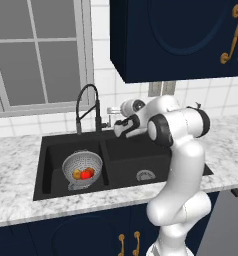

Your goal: Put the colander in the sink, put the apple, peach, apple in the colander, and turn on the sink faucet and pour water over the colander.

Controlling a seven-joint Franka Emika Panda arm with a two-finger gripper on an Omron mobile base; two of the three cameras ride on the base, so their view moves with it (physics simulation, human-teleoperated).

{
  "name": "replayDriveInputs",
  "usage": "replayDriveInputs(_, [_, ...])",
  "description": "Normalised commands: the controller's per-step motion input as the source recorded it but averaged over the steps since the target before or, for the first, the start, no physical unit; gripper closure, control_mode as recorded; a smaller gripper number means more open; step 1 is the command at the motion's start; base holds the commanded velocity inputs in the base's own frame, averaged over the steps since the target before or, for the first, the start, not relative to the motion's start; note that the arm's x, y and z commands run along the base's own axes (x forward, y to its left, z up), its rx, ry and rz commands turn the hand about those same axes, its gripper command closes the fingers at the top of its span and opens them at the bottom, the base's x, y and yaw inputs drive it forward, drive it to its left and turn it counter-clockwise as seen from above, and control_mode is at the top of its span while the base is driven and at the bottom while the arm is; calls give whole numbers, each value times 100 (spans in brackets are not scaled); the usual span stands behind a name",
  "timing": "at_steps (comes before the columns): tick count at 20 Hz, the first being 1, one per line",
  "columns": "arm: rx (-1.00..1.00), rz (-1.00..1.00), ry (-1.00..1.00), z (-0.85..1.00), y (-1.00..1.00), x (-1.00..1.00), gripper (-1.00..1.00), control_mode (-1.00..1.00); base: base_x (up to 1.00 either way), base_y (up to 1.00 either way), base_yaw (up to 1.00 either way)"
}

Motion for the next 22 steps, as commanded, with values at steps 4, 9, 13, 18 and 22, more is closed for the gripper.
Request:
replayDriveInputs(4, [0,0,0,-34,30,13,-100,-100,0,0,0])
replayDriveInputs(9, [0,0,0,-13,27,31,-100,-100,0,0,0])
replayDriveInputs(13, [0,-1,0,-11,22,32,-100,-100,0,0,0])
replayDriveInputs(18, [0,0,0,-13,0,16,-100,-100,0,0,0])
replayDriveInputs(22, [0,0,0,-23,0,13,-100,-100,0,0,0])
